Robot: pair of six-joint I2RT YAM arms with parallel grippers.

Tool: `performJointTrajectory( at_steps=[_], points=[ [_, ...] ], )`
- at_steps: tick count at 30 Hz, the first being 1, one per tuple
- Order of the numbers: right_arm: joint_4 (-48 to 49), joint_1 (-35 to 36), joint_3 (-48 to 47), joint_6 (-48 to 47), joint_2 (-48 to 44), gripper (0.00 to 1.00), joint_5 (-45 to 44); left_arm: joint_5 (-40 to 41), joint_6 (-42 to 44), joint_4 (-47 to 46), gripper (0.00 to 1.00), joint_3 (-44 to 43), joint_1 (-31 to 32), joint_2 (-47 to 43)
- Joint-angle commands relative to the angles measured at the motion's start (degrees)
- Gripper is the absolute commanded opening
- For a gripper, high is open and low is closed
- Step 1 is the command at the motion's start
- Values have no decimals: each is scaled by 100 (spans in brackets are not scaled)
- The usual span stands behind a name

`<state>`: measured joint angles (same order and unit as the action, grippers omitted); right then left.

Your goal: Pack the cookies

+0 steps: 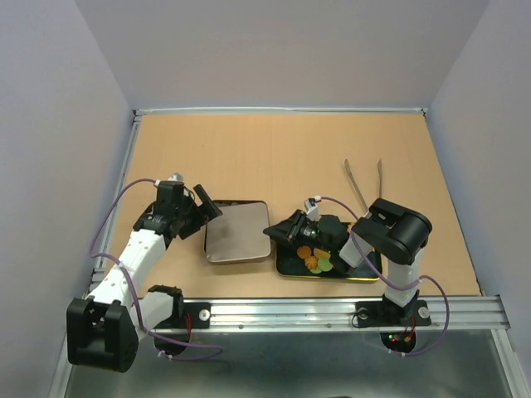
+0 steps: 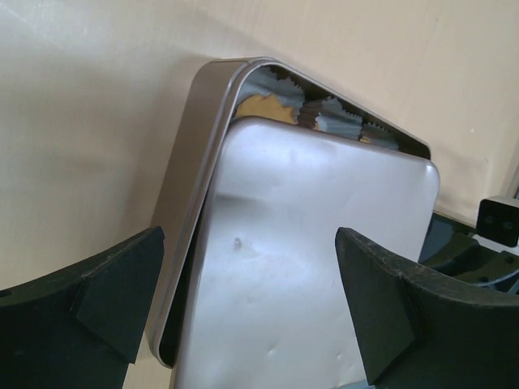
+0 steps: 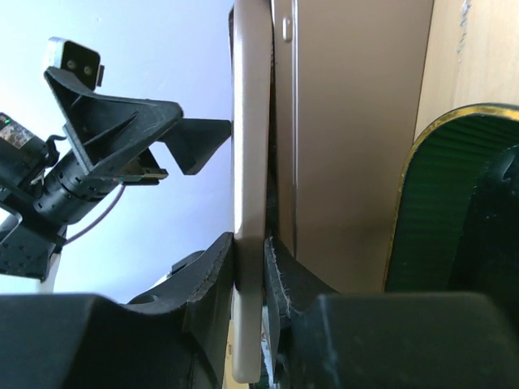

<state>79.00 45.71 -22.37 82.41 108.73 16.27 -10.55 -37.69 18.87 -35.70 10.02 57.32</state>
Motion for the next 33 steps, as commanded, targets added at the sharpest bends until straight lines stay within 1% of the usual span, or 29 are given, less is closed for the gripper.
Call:
performJointTrajectory(
  at_steps=[1,5,8,12,15,19,24,26,27,30,31,33],
  points=[
    [256,113,-110,-305,-53,26,-9,228,-71,380,98,-235,17,156],
    [239,113,-127,-305,17,27,-177,167,-177,416,98,-139,17,201],
    [230,113,-154,-305,113,36,-282,-8,-265,293,98,28,17,165],
    [230,122,-206,-270,272,38,-370,-202,-274,161,98,186,17,148],
    [238,131,-189,-243,386,43,-414,-360,-239,73,98,204,17,121],
    [238,131,-57,-252,378,43,-476,-378,-203,64,98,204,17,86],
    [230,140,346,-234,167,43,-599,-387,-195,29,98,213,17,95],
    [142,140,426,-243,53,50,-625,-396,-195,2,98,213,17,95],
    [55,131,470,-295,-87,54,-625,-387,-186,-15,98,213,17,104],
    [-595,140,392,-532,-482,55,-617,-387,-195,-41,98,222,17,95],
    [-1032,140,330,-611,-597,55,-625,-387,-186,-42,98,222,17,95],
    [-1543,140,207,-892,-913,55,-625,-369,-186,-50,98,213,17,95]
  ],
)
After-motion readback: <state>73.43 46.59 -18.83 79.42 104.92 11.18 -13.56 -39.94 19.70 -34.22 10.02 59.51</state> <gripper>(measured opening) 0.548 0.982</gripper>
